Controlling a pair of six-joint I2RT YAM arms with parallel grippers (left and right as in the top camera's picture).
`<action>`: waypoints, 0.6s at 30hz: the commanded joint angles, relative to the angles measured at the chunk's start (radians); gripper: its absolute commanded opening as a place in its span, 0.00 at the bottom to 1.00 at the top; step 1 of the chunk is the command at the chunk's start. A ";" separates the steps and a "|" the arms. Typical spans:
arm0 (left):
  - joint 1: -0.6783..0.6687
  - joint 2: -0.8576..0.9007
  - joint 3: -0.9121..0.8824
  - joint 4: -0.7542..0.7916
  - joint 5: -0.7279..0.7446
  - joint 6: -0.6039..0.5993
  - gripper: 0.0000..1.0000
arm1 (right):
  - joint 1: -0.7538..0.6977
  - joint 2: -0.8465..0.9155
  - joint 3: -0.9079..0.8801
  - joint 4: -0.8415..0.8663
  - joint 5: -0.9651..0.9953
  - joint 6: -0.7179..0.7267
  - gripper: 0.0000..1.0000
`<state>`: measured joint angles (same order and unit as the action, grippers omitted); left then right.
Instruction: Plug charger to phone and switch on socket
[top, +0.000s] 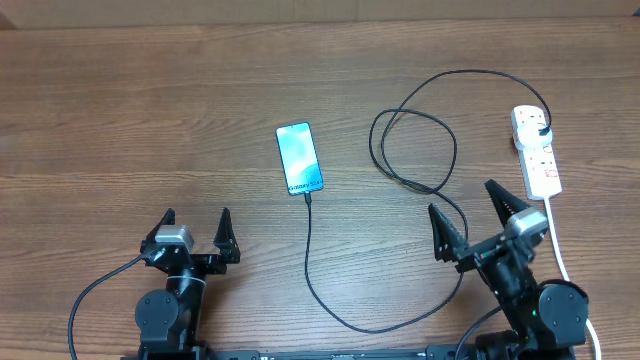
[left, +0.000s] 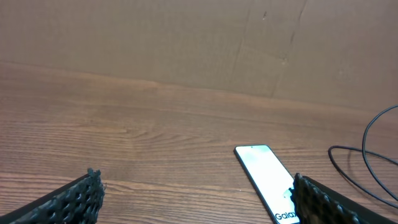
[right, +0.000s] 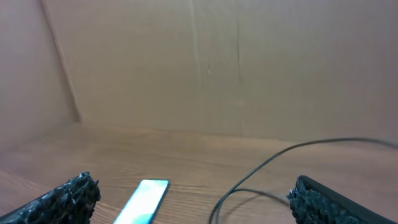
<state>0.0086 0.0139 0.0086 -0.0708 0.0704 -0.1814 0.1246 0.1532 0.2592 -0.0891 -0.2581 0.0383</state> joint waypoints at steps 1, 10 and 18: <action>0.002 -0.010 -0.004 -0.002 0.000 0.002 1.00 | -0.017 -0.042 -0.055 0.002 -0.005 -0.100 1.00; 0.002 -0.010 -0.004 -0.002 0.000 0.002 1.00 | -0.023 -0.151 -0.178 0.019 0.002 -0.099 1.00; 0.002 -0.010 -0.004 -0.002 0.000 0.002 1.00 | -0.024 -0.151 -0.250 0.022 0.010 -0.092 1.00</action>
<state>0.0086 0.0139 0.0086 -0.0708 0.0704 -0.1818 0.1051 0.0139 0.0437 -0.0727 -0.2573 -0.0528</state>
